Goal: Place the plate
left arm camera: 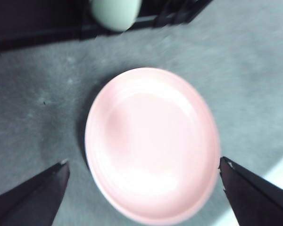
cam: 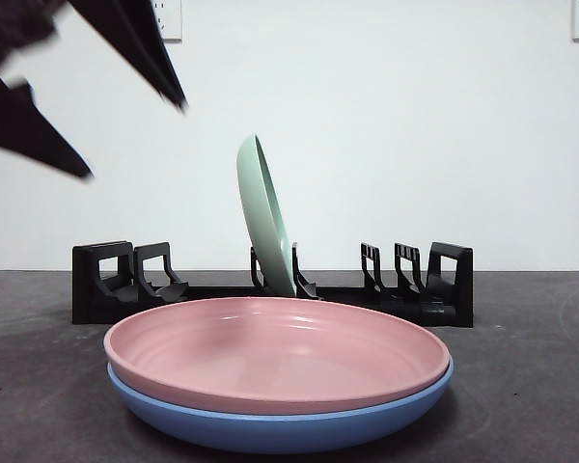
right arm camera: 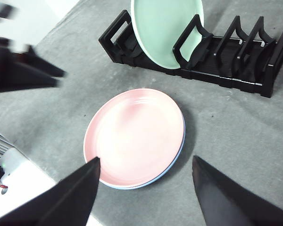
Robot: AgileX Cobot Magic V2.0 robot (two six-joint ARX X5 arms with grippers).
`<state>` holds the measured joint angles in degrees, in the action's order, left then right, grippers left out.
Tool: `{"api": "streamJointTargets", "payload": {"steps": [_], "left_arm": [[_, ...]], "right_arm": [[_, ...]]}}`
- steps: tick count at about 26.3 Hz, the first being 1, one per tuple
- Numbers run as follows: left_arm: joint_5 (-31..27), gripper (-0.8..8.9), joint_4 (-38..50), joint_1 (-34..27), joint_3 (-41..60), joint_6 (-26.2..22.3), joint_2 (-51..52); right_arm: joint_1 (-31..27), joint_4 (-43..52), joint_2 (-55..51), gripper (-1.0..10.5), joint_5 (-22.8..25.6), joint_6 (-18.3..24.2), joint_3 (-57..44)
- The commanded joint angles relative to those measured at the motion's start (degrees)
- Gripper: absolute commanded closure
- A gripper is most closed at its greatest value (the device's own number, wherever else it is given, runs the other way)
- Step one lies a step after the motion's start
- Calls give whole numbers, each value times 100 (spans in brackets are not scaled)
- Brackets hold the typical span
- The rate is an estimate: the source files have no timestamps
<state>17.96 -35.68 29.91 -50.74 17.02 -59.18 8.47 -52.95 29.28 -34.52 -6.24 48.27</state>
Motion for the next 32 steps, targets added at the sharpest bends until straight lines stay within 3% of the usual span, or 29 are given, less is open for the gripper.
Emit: {"api": "streamJointTargets", "payload": {"steps": [1,4,7,16,20,25,32], "left_arm": [[13,310,-350,44,-129,-240,658],[13,310,-835,44,-129,-671,1513],[11,310,-1294,44,-129,-1222,2232],[11,313,-1556,44,-131,-1115,3394],[11,314,-1617,44,-136,-820,3716],[11,314,-1670,44,-184,-522,3980],[7,316,-2063,44,-566,-514,4026]], "right_arm": [[2,63,20,638,-26,15,31],[2,144,52,638,-37,-177,31],[4,553,315,638,-765,-621,37],[595,1663,1453,637,-898,-885,269],[1029,1947,2304,637,-719,-918,706],[1447,1998,3659,637,-531,-940,1637],[1803,1493,5534,608,-26,-935,3366]]}}
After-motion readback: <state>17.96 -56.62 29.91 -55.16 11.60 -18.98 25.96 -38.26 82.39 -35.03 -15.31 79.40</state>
